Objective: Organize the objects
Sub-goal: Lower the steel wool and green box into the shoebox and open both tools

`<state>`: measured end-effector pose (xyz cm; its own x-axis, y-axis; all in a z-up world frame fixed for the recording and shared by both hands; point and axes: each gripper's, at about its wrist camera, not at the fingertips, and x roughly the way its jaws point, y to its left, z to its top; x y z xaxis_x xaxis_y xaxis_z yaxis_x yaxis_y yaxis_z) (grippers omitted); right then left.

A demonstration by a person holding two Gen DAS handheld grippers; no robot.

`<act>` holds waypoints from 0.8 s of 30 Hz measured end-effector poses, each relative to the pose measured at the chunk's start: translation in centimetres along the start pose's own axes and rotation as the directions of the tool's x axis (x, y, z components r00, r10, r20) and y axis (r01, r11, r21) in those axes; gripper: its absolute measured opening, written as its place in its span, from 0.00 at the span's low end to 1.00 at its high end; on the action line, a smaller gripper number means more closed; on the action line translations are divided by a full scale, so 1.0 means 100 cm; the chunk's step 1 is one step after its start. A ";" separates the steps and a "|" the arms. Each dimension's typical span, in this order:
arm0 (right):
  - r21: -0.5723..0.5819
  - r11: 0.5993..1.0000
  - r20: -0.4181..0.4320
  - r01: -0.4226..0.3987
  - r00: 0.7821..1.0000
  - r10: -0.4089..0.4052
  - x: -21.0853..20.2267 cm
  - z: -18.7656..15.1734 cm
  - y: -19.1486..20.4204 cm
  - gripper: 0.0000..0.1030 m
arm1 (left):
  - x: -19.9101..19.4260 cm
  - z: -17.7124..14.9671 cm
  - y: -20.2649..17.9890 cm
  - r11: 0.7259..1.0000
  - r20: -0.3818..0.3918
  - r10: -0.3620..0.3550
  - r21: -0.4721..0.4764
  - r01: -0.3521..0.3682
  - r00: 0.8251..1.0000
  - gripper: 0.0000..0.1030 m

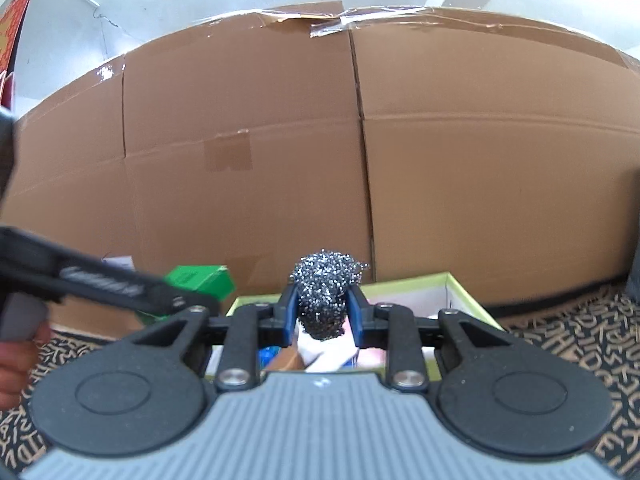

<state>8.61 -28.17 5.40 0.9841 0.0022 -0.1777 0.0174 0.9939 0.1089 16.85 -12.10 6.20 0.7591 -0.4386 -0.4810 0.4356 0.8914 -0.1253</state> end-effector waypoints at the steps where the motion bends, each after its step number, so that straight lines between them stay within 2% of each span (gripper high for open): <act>1: -0.005 1.000 0.002 -0.001 1.000 0.001 0.005 0.001 0.000 0.25 | 0.011 0.002 0.003 1.000 -0.006 0.012 -0.018 -0.012 1.000 0.61; 6: -0.021 0.999 -0.028 0.029 0.999 -0.029 0.034 -0.004 -0.006 0.25 | 0.049 -0.003 0.011 0.998 -0.061 0.025 -0.059 -0.029 0.998 0.61; 9: -0.019 0.999 -0.076 0.026 0.997 -0.027 0.054 -0.013 -0.011 0.31 | 0.057 -0.009 0.015 0.997 -0.058 0.004 -0.073 -0.008 0.998 0.66; 10: -0.032 0.999 -0.098 0.018 0.995 -0.021 0.060 -0.017 -0.011 0.40 | 0.057 -0.011 0.018 0.996 -0.058 -0.004 -0.092 -0.002 0.998 0.76; 11: -0.048 0.999 -0.118 0.014 0.993 -0.019 0.065 -0.022 -0.011 0.54 | 0.057 -0.012 0.023 0.993 -0.061 0.001 -0.114 -0.008 0.998 0.82; 15: -0.072 0.996 -0.115 0.055 0.991 -0.063 0.060 -0.037 -0.008 0.72 | 0.044 -0.026 0.041 0.987 -0.039 0.021 -0.157 -0.026 0.999 0.82; 17: -0.065 0.996 -0.109 0.058 0.992 -0.065 0.052 -0.044 -0.008 0.86 | 0.036 -0.035 0.043 0.986 -0.026 0.040 -0.160 -0.044 0.999 0.82; 21: -0.045 0.997 -0.123 0.066 0.990 -0.071 0.042 -0.054 -0.006 0.89 | 0.027 -0.047 0.053 0.987 -0.017 0.052 -0.152 -0.054 0.998 0.82; 24: -0.039 0.997 -0.141 0.069 0.987 -0.073 0.041 -0.053 -0.002 0.90 | 0.018 -0.051 0.056 0.988 -0.040 0.048 -0.147 -0.053 0.998 0.82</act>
<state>11.72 -27.79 -0.57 0.9454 -0.0553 -0.3213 0.0779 0.9953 0.0579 18.22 -7.30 0.19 0.7592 -0.3905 -0.5208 0.3190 0.9206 -0.2253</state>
